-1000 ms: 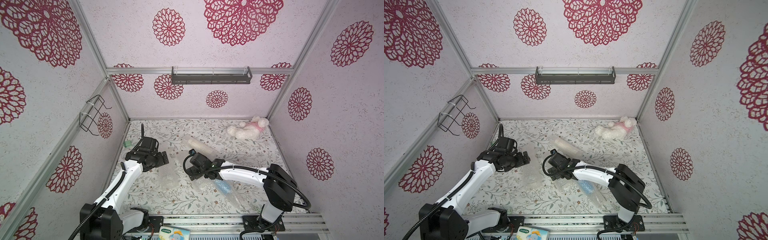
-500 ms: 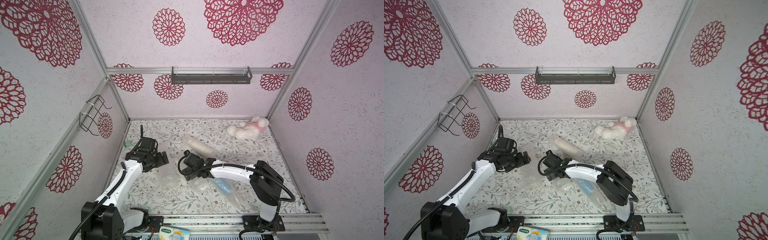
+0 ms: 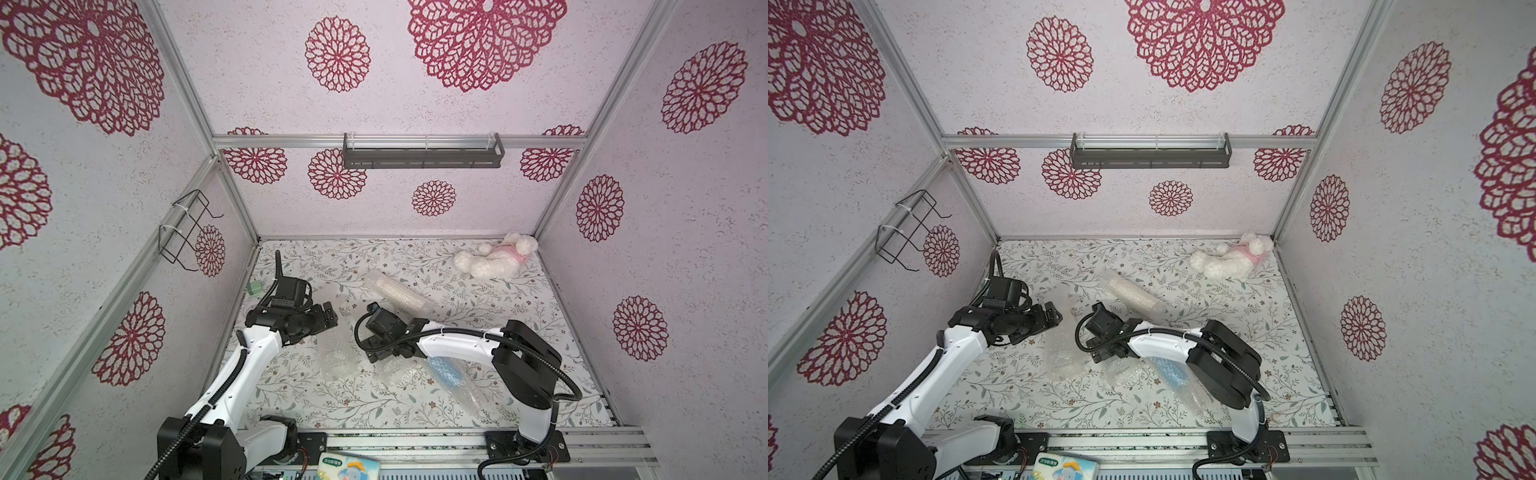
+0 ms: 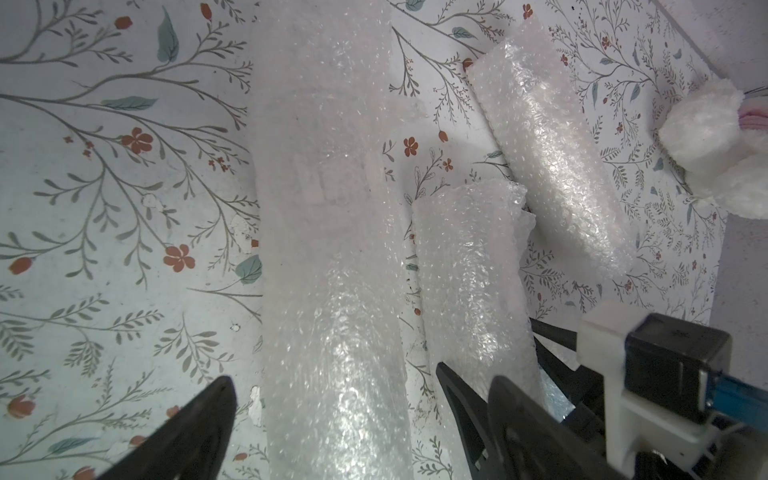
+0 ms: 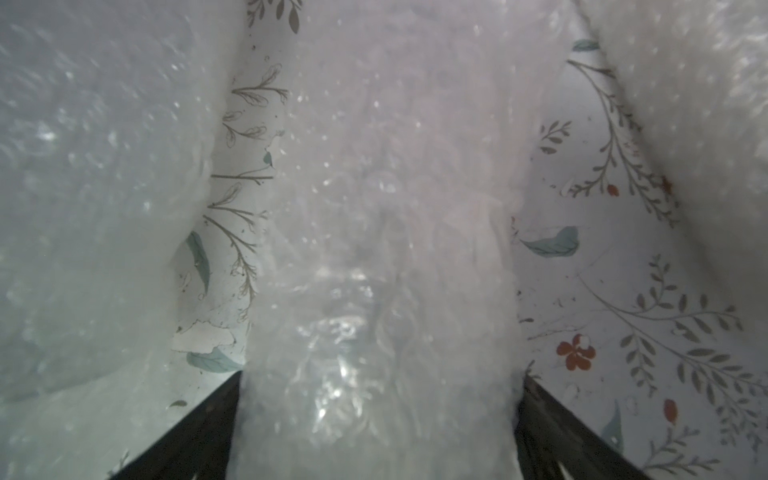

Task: Unwrap the vase from the bubble wrap
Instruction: Adjust the bubble wrap at the center of the board.

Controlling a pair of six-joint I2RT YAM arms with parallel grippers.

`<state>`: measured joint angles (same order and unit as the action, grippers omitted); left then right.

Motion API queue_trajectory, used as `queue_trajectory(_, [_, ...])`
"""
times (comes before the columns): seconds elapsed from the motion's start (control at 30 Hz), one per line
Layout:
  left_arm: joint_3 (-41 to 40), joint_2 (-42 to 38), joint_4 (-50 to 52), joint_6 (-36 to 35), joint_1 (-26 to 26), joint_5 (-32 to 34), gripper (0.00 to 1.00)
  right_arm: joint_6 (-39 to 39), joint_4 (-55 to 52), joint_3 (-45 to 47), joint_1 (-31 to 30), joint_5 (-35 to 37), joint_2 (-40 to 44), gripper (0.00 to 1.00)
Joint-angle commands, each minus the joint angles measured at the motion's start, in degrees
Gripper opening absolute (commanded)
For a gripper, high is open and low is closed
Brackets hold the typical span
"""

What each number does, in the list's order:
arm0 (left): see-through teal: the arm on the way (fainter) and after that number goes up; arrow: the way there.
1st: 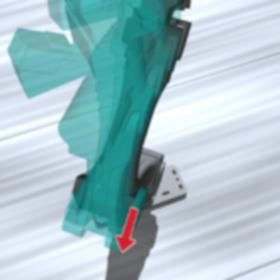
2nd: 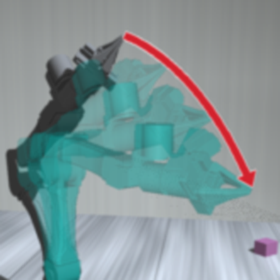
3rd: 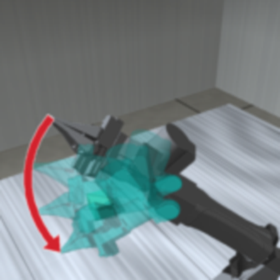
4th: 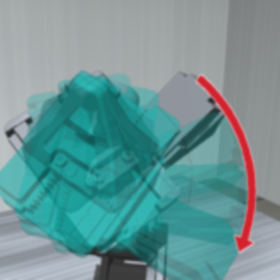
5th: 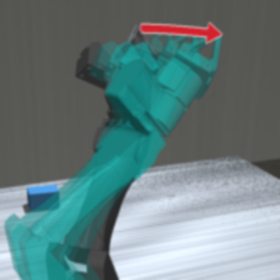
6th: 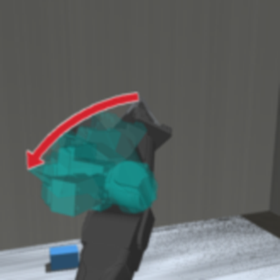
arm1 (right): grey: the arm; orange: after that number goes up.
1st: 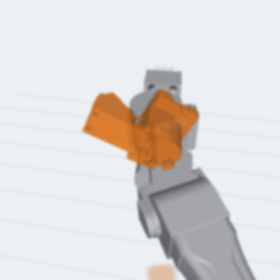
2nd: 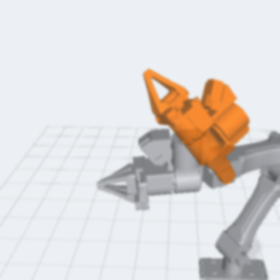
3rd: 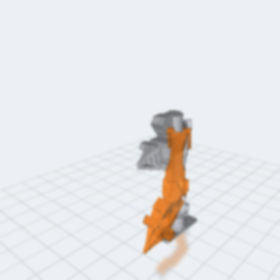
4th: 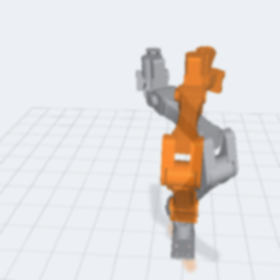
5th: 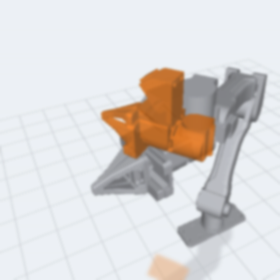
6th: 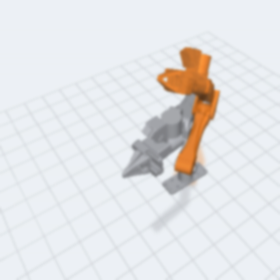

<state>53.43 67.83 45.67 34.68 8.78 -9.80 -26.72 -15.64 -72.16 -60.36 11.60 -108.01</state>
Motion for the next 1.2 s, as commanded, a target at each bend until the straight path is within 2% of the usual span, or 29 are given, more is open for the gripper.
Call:
queue_trajectory(0.0, [-0.5,-1.3,-1.7,1.1,-0.3,-0.6,0.97,-4.8,4.2,2.9,0.4,-1.5,3.9,0.95])
queue_trajectory(0.33, [-0.3,-0.1,-3.4,4.4,2.1,-2.8,0.97,-10.5,19.5,11.1,0.8,-6.3,9.8,0.94])
queue_trajectory(0.53, [0.2,1.8,-5.4,6.7,5.6,-2.4,0.97,-8.9,24.8,13.2,0.8,-8.2,11.9,0.94])
queue_trajectory(0.7, [0.8,4.0,-6.3,8.2,8.7,-1.8,0.97,-3.9,27.8,18.5,1.2,-4.5,19.2,0.97])
queue_trajectory(0.87, [1.9,5.1,-7.7,8.7,11.5,-1.3,0.97,0.4,16.6,19.9,4.2,1.4,28.0,0.97])
queue_trajectory(1.0, [2.1,6.3,-9.2,8.8,12.9,-2.0,0.97,3.6,4.1,21.5,8.5,0.6,34.5,0.97])
queue_trajectory(1.17, [2.5,9.2,-10.8,9.7,14.6,-2.8,0.97,7.5,-10.7,20.3,9.2,2.2,36.7,0.97])
